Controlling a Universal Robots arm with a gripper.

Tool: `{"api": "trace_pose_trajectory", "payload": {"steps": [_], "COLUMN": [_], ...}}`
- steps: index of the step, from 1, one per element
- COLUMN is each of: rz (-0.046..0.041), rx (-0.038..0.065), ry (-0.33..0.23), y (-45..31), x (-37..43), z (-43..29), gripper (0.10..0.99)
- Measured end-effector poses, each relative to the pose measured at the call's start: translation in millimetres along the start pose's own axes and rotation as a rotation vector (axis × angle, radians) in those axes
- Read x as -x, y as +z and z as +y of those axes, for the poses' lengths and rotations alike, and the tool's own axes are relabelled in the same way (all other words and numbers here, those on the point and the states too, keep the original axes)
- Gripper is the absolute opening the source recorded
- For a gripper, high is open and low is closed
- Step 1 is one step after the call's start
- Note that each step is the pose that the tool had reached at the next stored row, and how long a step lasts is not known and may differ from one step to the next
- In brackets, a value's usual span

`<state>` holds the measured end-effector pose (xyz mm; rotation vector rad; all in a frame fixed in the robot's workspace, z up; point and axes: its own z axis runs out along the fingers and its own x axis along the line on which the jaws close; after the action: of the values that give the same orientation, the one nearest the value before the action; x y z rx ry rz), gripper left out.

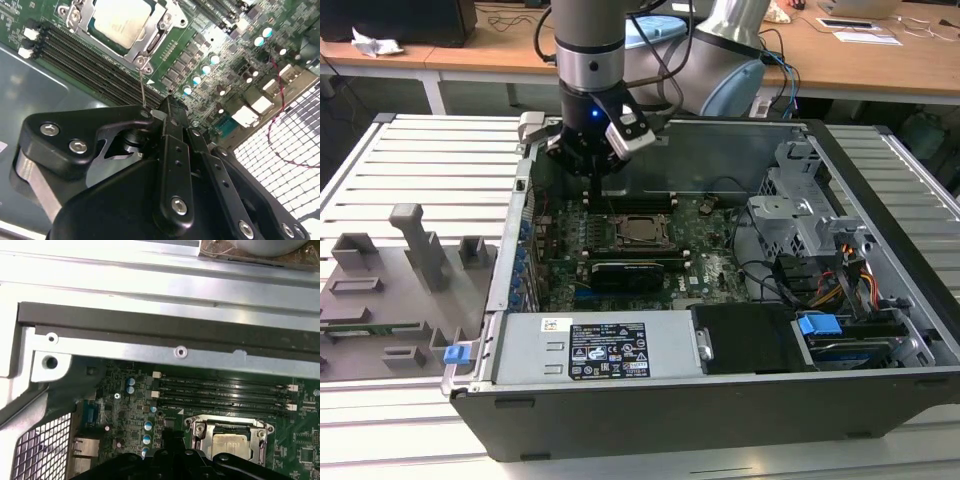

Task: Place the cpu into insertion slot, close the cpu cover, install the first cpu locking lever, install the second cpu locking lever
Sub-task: 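Install the first cpu locking lever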

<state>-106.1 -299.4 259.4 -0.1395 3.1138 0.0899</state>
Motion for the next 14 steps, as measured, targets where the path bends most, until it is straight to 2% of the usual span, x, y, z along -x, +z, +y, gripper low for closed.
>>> {"api": "trace_pose_trajectory", "payload": {"steps": [3, 7, 14], "rz": [0.0000, 0.0001, 0.0000], "rx": [0.000, 0.000, 0.000], "ry": [0.000, 0.000, 0.000], "y": [0.8, 0.9, 1.1], "x": [0.8, 5.5, 8.1], "z": [2.7, 2.3, 2.2], "gripper": [0.106, 0.106, 0.106]}}
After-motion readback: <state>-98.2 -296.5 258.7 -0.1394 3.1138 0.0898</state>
